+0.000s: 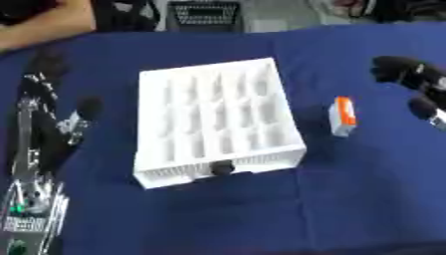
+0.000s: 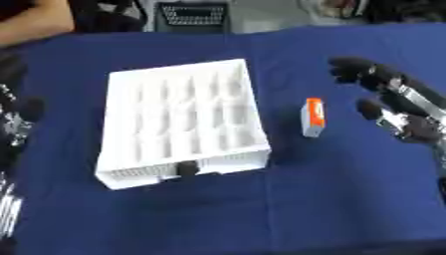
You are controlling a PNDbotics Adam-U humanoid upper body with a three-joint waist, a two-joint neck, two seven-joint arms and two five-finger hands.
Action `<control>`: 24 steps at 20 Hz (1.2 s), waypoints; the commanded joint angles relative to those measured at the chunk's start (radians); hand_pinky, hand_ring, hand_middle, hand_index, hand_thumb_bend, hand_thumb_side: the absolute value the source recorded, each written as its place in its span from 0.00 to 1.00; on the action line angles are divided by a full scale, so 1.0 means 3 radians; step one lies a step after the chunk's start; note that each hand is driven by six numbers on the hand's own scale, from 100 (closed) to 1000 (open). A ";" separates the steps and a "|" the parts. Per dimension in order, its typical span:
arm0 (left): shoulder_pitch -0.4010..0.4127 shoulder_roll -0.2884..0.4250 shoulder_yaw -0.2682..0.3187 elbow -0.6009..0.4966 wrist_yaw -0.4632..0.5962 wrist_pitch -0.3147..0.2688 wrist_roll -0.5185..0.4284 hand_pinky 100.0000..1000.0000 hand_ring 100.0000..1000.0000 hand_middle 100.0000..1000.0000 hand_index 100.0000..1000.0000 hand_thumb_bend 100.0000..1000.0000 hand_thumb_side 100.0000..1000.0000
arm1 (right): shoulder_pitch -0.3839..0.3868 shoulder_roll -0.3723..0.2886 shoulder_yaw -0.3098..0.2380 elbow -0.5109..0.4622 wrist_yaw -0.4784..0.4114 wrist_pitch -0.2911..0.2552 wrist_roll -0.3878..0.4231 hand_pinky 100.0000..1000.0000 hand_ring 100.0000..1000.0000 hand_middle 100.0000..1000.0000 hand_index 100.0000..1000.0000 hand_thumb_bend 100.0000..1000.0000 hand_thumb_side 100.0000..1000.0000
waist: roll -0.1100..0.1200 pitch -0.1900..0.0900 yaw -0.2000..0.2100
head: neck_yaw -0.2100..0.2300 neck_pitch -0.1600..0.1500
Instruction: Pick up objects on the table and place them in the box.
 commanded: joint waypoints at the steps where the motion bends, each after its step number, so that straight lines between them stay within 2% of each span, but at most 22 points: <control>1: -0.0017 -0.0002 0.0009 -0.0037 -0.0002 -0.0009 -0.0011 1.00 0.90 0.87 1.00 0.99 0.59 | -0.0056 -0.0090 -0.0039 -0.0033 0.0007 -0.0094 0.0089 0.90 0.93 0.95 1.00 0.20 0.74 | -0.0003 -0.0051 0.0001 | 0.0002 -0.0041; 11: -0.0012 -0.0004 0.0004 -0.0032 0.0003 -0.0012 -0.0018 1.00 0.90 0.87 1.00 0.99 0.60 | -0.0058 -0.0089 -0.0039 -0.0027 0.0014 -0.0095 0.0090 0.90 0.93 0.95 1.00 0.22 0.73 | -0.0004 -0.0051 0.0002 | 0.0004 -0.0042; 14: -0.0007 -0.0004 0.0005 -0.0029 0.0003 -0.0013 -0.0019 1.00 0.90 0.87 1.00 0.99 0.60 | -0.0071 -0.0113 -0.0041 -0.0015 0.0069 -0.0100 0.0093 0.89 0.92 0.94 0.99 0.28 0.68 | -0.0004 -0.0054 0.0002 | 0.0005 -0.0044; 20: 0.0002 -0.0005 -0.0004 -0.0021 0.0007 -0.0016 -0.0030 1.00 0.90 0.87 1.00 0.99 0.60 | -0.0229 -0.0291 0.0008 0.0106 0.0904 -0.0308 -0.0186 0.85 0.90 0.92 0.95 0.32 0.68 | -0.0008 -0.0062 0.0009 | -0.0003 -0.0048; 24: 0.0002 -0.0005 -0.0006 -0.0020 0.0010 -0.0018 -0.0034 1.00 0.90 0.87 1.00 0.99 0.60 | -0.0296 -0.0284 0.0076 0.0218 0.1330 -0.0389 -0.0405 0.84 0.90 0.91 0.93 0.31 0.69 | -0.0006 -0.0059 0.0016 | -0.0007 -0.0051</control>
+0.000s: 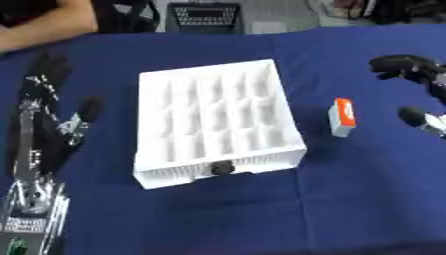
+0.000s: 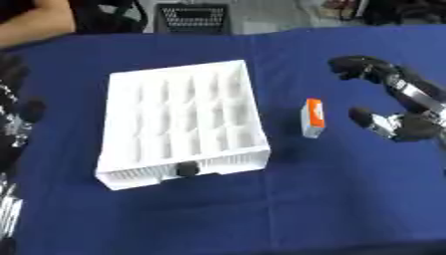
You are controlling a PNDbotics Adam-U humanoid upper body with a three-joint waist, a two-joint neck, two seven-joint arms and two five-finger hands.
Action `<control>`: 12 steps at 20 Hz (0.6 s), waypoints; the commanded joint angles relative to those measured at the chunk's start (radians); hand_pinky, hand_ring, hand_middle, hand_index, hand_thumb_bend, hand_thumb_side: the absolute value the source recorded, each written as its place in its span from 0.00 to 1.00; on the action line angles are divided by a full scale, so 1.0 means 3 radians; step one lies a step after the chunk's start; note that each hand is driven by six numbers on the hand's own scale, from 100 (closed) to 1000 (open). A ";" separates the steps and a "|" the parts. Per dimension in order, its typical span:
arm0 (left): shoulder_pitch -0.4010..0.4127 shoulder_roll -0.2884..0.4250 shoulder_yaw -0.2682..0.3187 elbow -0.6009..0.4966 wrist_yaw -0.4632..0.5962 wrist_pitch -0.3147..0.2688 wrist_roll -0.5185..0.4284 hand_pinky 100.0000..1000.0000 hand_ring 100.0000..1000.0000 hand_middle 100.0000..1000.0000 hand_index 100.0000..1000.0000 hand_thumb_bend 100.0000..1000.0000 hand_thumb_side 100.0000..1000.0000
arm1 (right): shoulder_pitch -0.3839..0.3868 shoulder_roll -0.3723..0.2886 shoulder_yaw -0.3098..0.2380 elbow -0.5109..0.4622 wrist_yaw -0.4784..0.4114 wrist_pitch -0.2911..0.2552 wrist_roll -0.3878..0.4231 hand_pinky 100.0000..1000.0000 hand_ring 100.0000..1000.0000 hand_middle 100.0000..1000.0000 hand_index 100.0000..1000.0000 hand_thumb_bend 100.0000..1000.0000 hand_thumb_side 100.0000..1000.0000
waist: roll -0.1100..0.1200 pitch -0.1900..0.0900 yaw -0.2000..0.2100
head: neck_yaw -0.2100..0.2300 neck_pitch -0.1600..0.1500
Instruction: Pick up objects on the table and place them in the box.
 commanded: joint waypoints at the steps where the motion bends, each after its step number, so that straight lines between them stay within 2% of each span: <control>1: -0.0024 -0.0001 -0.0005 -0.0041 0.0008 -0.0005 -0.0019 1.00 0.90 0.87 1.00 0.99 0.60 | -0.0065 -0.0103 0.0022 0.0038 0.0288 -0.0101 -0.0112 0.84 0.90 0.91 0.93 0.30 0.70 | -0.0004 -0.0043 0.0003 | -0.0010 -0.0042; 12: -0.0019 -0.0005 -0.0014 -0.0035 0.0016 -0.0008 -0.0033 1.00 0.90 0.87 1.00 0.99 0.61 | -0.0186 -0.0091 0.0119 0.0247 0.0630 -0.0179 -0.0259 0.83 0.89 0.91 0.92 0.25 0.71 | -0.0006 -0.0052 0.0013 | -0.0021 -0.0046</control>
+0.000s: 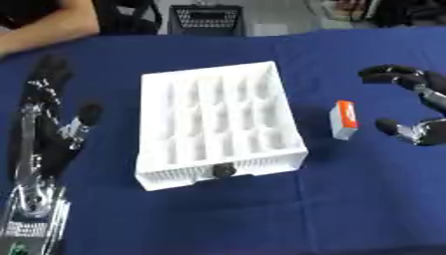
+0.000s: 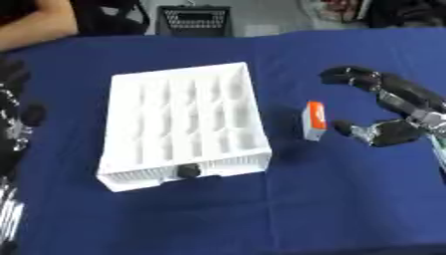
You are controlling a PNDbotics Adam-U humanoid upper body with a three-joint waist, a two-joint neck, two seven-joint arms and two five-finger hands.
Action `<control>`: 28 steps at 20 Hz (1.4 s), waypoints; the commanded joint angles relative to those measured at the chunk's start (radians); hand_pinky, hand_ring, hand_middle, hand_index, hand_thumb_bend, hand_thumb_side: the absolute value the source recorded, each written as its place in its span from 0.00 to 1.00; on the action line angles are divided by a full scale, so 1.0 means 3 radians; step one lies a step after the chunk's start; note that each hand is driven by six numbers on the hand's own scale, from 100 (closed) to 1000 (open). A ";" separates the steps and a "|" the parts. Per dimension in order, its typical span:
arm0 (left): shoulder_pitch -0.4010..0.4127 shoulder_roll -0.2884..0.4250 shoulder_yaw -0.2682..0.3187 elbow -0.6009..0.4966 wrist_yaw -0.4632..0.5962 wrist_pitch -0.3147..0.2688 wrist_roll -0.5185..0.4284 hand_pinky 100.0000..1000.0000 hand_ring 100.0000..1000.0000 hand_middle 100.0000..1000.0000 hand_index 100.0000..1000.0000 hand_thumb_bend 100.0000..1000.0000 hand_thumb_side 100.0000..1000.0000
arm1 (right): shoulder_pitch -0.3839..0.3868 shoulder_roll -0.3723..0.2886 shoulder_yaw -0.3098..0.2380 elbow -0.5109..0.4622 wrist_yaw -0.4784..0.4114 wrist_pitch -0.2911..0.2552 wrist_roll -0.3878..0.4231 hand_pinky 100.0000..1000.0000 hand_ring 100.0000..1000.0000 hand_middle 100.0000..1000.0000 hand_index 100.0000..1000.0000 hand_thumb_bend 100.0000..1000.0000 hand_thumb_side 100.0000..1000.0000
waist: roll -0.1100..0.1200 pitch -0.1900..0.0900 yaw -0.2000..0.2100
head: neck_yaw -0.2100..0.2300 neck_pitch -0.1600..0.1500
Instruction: Pick up objects on the table and place them in the box.
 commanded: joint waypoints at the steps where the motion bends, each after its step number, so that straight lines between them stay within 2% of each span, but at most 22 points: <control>1: -0.0019 0.0018 -0.0014 -0.0035 0.0015 -0.0005 -0.0015 1.00 0.90 0.87 1.00 0.99 0.61 | -0.0120 -0.0089 0.0018 0.0086 0.0111 -0.0030 -0.0011 0.83 0.89 0.91 0.92 0.27 0.74 | -0.0005 -0.0052 0.0007 | -0.0023 -0.0031; 11: -0.0016 0.0017 -0.0023 -0.0030 0.0023 -0.0007 -0.0029 1.00 0.90 0.87 1.00 0.99 0.61 | -0.0373 -0.0029 0.0141 0.0595 0.0402 -0.0136 0.0009 0.83 0.88 0.90 0.92 0.27 0.75 | 0.0000 -0.0051 0.0019 | -0.0041 -0.0036; 18: -0.0016 0.0013 -0.0031 -0.0021 0.0027 -0.0009 -0.0040 1.00 0.90 0.87 1.00 0.99 0.61 | -0.0460 0.0007 0.0192 0.0783 0.0566 -0.0203 -0.0015 0.83 0.88 0.90 0.92 0.28 0.74 | -0.0001 -0.0053 0.0028 | -0.0053 -0.0041; 28: -0.0022 0.0010 -0.0033 -0.0018 0.0031 -0.0014 -0.0048 1.00 0.90 0.87 1.00 0.99 0.61 | -0.0501 0.0034 0.0242 0.1009 0.0729 -0.0274 -0.0016 0.83 0.88 0.90 0.93 0.30 0.78 | -0.0003 -0.0052 0.0040 | -0.0058 -0.0040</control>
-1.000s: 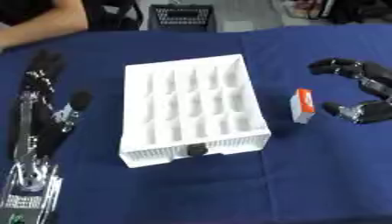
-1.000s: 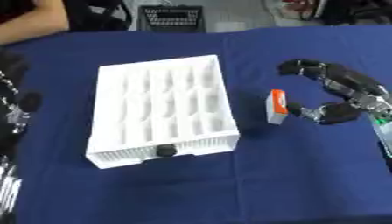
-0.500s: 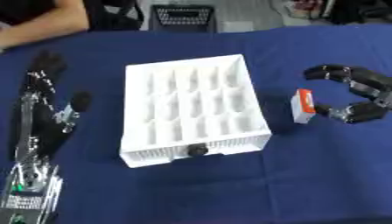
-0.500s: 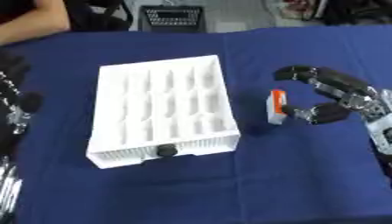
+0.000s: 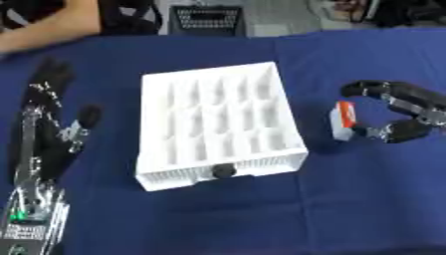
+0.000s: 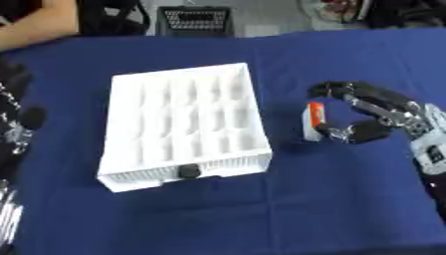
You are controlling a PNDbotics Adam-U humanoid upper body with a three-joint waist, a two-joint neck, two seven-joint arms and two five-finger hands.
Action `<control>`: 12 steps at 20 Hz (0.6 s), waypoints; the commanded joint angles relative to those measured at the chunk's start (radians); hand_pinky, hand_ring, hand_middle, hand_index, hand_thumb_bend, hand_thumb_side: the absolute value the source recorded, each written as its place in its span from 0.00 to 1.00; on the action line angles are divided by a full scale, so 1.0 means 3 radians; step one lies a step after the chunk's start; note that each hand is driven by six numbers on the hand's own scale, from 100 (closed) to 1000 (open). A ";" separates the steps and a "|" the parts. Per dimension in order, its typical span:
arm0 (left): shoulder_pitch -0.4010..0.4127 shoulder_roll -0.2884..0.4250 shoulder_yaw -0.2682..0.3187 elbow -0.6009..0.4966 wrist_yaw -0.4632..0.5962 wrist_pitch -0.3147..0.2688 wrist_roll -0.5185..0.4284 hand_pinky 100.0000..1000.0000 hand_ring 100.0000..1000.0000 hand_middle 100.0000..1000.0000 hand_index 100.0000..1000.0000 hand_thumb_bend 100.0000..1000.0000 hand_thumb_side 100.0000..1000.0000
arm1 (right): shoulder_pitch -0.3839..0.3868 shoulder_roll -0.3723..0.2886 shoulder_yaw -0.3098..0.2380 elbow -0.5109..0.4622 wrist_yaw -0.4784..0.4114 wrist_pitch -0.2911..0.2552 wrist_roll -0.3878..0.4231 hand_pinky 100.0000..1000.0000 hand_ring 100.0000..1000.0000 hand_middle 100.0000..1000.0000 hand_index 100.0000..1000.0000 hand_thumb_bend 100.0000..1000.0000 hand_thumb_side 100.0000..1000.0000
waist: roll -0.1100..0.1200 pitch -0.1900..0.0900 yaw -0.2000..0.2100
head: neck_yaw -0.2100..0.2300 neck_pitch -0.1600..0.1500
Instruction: Pick up objects on the table and place them in the box.
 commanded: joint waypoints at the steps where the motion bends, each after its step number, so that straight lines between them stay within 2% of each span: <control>1: -0.0024 0.0010 -0.0012 -0.0038 0.0010 -0.0011 -0.0009 1.00 0.91 0.87 1.00 0.99 0.61 | -0.0073 -0.0058 -0.0006 0.0016 0.0039 -0.0090 0.0061 0.83 0.88 0.90 0.93 0.30 0.79 | -0.0004 -0.0051 0.0003 | -0.0029 -0.0038; 12: -0.0021 0.0010 -0.0010 -0.0035 0.0012 -0.0014 -0.0015 1.00 0.91 0.87 1.00 0.99 0.61 | -0.0071 -0.0098 0.0012 0.0082 0.0149 -0.0163 0.0061 0.83 0.89 0.90 0.94 0.32 0.79 | -0.0005 -0.0052 0.0001 | -0.0023 -0.0040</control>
